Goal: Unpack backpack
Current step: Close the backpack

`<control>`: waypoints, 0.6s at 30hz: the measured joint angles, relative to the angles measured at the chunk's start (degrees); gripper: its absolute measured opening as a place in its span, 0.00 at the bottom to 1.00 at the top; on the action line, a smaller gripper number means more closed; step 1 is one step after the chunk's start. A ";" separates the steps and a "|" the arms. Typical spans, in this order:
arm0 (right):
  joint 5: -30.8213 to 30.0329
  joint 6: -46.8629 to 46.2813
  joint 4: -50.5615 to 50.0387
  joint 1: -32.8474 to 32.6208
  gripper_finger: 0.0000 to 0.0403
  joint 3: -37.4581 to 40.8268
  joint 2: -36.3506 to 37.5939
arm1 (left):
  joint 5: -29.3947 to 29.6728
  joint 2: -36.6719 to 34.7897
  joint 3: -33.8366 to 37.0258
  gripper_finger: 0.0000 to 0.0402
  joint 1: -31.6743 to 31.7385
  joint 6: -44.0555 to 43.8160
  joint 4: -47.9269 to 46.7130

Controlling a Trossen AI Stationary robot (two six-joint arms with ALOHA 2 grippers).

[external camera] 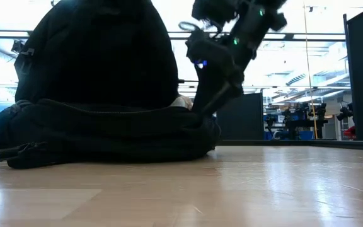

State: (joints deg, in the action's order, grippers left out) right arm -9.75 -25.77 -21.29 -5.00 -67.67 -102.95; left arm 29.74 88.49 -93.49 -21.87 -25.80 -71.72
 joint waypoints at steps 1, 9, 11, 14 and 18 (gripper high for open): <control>1.03 -0.36 1.99 0.46 0.52 1.43 -0.03 | 0.00 0.00 0.00 0.02 0.00 0.00 0.03; 10.66 -3.64 22.07 3.98 0.61 10.62 -0.05 | 0.00 0.00 0.00 0.02 0.00 -0.02 0.20; 11.31 -4.25 25.65 4.42 0.62 12.06 -0.03 | 0.00 0.00 0.00 0.02 0.00 -0.02 0.17; 9.49 -4.27 24.59 4.96 0.62 13.29 -0.03 | 0.00 0.00 0.00 0.02 0.00 -0.02 0.38; 7.13 -4.14 23.88 5.60 0.56 14.80 -0.06 | 0.09 0.00 0.00 0.02 0.02 0.09 1.52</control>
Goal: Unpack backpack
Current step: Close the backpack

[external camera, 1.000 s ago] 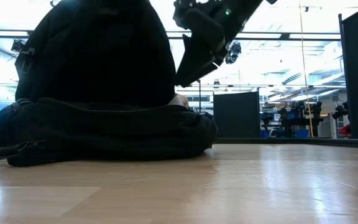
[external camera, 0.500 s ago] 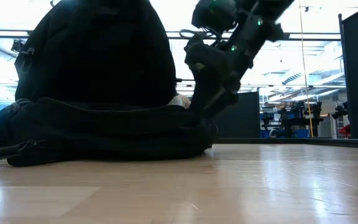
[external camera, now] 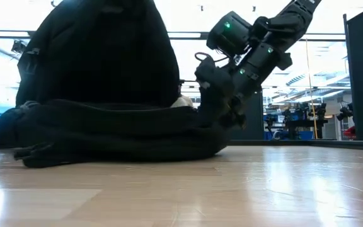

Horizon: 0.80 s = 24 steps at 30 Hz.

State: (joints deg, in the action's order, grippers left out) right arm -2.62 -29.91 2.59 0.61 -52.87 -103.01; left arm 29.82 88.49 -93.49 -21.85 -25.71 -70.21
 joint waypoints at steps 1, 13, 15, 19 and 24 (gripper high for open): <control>-0.42 0.03 0.07 0.04 0.54 0.19 -0.33 | 0.02 0.00 0.00 0.02 -0.02 0.11 0.19; 3.89 7.04 5.17 -0.14 0.03 0.38 -2.64 | -0.04 0.00 0.00 0.02 -0.02 0.26 -0.69; 3.98 7.54 6.36 -0.61 0.01 0.58 -1.63 | -0.04 0.00 0.00 0.02 -0.02 0.26 -0.62; 3.48 8.70 8.16 -2.18 0.00 0.60 2.95 | -0.13 0.00 0.00 0.02 -0.04 0.26 -1.31; 0.70 10.11 8.35 -5.29 0.00 0.60 9.76 | -0.26 -0.01 0.00 0.02 -0.11 0.24 -1.33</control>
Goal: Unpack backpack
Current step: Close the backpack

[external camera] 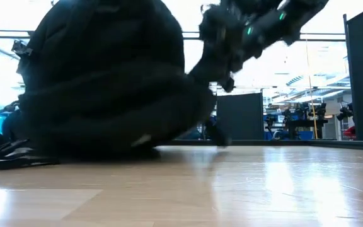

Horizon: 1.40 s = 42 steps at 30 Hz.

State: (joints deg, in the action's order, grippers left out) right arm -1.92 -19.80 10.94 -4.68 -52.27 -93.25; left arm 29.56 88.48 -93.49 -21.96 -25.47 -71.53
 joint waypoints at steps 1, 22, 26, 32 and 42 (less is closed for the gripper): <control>-0.45 0.26 0.19 -0.61 0.00 0.00 1.46 | 0.01 -0.04 0.00 0.02 0.00 0.14 0.18; -15.58 7.33 -6.57 -6.32 0.00 -0.26 22.89 | 1.94 0.15 -8.77 0.02 0.13 3.53 -5.99; -20.68 3.26 -15.82 -7.85 0.00 -0.26 22.76 | 3.56 0.31 -6.73 0.02 -0.33 0.13 -8.86; -21.53 -5.21 -25.93 -10.73 0.00 -0.26 20.96 | -0.06 0.62 -0.23 0.02 -0.48 -1.69 -10.12; -14.57 -17.82 -26.16 -17.49 0.00 0.13 11.35 | -3.56 0.61 5.66 0.02 -1.07 3.67 -4.00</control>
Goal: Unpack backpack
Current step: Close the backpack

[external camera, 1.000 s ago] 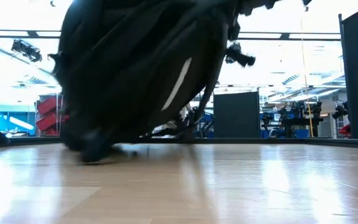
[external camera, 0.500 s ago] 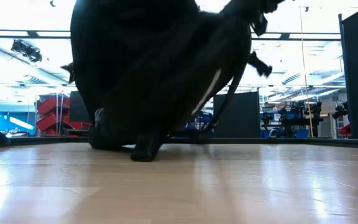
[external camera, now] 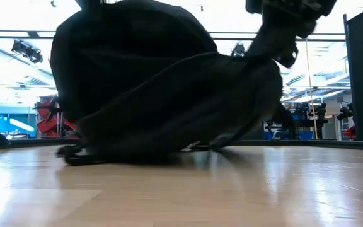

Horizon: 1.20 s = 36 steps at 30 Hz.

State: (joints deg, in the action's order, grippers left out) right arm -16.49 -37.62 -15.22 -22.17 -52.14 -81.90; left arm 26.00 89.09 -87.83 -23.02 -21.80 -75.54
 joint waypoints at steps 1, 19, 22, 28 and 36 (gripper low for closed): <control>1.55 -1.24 0.27 -0.50 0.00 0.00 -1.39 | -0.93 -0.04 0.00 0.02 -0.29 1.15 1.49; 5.62 -2.42 -9.83 -5.81 0.18 -5.26 0.33 | -6.84 0.23 0.00 0.02 -2.34 5.55 6.60; 2.29 -1.23 -11.75 -7.06 0.22 -6.03 0.68 | -6.87 0.21 0.00 0.02 -2.61 5.55 6.55; -6.20 -0.73 -15.83 -7.23 0.35 -6.02 -0.55 | -6.97 0.23 0.00 0.02 -2.61 5.53 7.10; -2.47 -1.01 -12.57 -5.14 0.48 -5.97 -8.82 | -6.20 0.23 0.00 0.02 -2.60 6.50 10.23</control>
State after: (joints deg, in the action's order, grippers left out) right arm -18.96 -38.63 -27.79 -27.31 -58.11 -90.72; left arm 19.80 89.32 -87.83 -25.62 -15.31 -65.31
